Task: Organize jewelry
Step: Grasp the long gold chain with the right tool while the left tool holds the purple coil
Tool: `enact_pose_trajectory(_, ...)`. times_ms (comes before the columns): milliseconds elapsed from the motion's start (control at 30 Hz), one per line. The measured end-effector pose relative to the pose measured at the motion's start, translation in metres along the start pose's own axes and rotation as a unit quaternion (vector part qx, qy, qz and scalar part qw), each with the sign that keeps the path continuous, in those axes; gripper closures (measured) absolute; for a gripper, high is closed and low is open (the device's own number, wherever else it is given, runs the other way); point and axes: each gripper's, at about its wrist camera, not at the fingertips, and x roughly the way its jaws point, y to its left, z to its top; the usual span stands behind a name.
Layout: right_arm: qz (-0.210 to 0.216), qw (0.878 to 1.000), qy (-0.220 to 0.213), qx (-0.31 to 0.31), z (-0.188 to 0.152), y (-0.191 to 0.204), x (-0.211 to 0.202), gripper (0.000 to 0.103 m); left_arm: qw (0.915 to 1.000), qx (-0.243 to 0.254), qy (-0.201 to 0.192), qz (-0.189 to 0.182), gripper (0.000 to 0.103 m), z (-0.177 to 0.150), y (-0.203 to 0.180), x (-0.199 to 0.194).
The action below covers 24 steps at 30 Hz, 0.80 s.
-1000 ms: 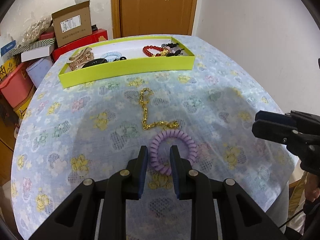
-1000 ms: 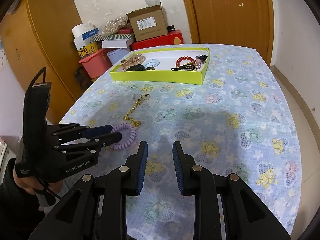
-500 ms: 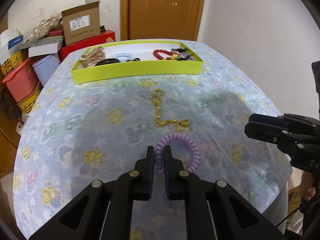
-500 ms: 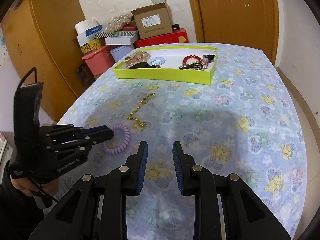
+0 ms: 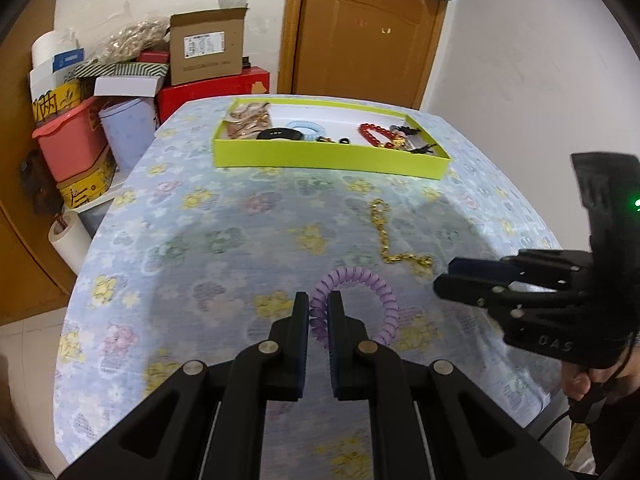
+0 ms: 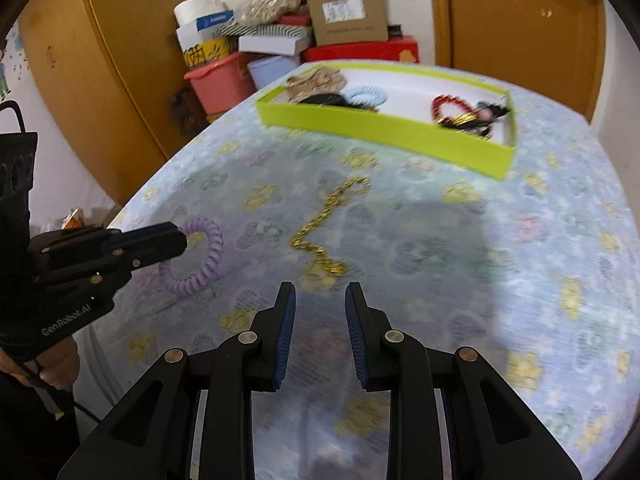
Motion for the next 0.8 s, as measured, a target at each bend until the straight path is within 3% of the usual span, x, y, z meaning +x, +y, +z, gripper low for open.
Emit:
enact_pose_trajectory(667,-0.042,0.997,0.002,-0.069,0.037,0.013,0.031,0.075,0.9992,-0.036,0.006,-0.013,0.094,0.000,0.036,0.011)
enact_pose_trajectory(733,-0.033,0.996,0.001,-0.080,0.043,0.011,0.031,0.072,0.9992,-0.036,0.005,-0.014,0.094,0.000,0.038,0.010)
enact_pose_trajectory(800,-0.021,0.996,0.000,-0.090,0.053,0.006,0.033,0.059,0.9992,-0.037,0.005,-0.014,0.094,0.000,0.040,0.009)
